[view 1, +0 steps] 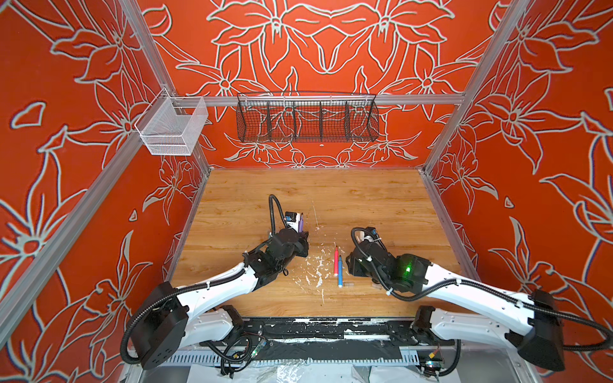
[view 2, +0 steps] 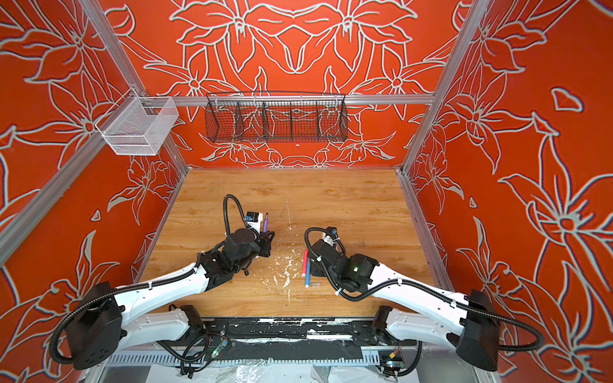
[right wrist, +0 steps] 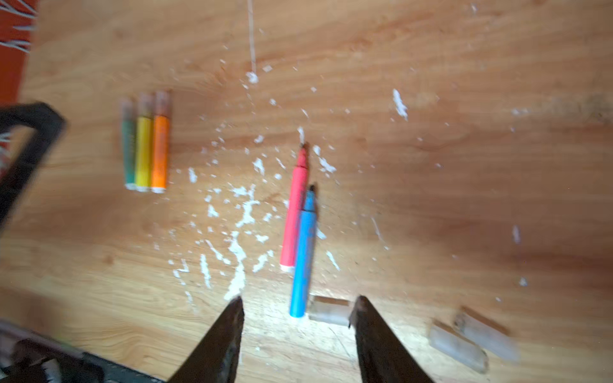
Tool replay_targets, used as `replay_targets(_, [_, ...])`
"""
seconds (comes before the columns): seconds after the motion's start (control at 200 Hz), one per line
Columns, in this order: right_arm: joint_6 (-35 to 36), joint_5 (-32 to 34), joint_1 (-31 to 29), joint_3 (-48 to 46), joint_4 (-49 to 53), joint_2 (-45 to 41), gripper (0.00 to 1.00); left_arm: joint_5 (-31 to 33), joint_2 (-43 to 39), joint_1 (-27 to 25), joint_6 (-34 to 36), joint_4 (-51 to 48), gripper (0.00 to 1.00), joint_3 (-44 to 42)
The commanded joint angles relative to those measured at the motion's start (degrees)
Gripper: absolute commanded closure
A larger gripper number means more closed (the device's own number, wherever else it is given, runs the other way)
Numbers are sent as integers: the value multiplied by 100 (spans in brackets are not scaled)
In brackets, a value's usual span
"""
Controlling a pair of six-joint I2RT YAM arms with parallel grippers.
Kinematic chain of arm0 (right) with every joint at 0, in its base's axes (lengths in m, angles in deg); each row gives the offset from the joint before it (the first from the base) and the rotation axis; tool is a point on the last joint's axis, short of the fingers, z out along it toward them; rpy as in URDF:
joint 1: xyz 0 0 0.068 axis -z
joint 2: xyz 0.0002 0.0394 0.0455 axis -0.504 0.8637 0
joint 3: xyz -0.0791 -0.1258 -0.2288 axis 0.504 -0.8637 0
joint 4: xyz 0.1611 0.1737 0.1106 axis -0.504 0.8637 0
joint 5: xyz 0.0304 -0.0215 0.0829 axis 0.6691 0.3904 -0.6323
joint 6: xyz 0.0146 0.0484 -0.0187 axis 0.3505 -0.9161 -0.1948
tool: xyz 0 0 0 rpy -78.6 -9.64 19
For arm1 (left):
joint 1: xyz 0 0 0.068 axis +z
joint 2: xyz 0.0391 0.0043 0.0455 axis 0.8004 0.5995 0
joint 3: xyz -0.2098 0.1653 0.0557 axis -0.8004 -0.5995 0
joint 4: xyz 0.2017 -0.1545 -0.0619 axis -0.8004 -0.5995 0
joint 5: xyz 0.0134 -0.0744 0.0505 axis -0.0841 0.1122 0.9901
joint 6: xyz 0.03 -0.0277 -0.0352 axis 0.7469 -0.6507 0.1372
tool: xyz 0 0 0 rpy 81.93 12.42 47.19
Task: Insert the pens into the pen caps
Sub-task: 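Move the right gripper down over a clear cap beside the blue marker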
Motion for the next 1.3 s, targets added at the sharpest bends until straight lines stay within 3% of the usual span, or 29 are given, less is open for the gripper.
replay_targets(0.0, [-406,223,-88,-177,657,182,44,84,-212,16,-56,-83,100,-37])
replay_targets(0.18, [-530,58,-385,-428,341,520,44,239,-426,16,16,-157,100,-99])
replay_targets(0.415, [-531,209,-688,-8,421,1275,44,311,-518,20,48,-162,100,-117])
replay_targets(0.996, [-698,590,-702,525,615,2893,41,127,-433,14,30,-136,100,-85])
replay_targets(1.291, [-903,333,-858,275,713,2732,42,113,-460,17,36,-118,100,-98])
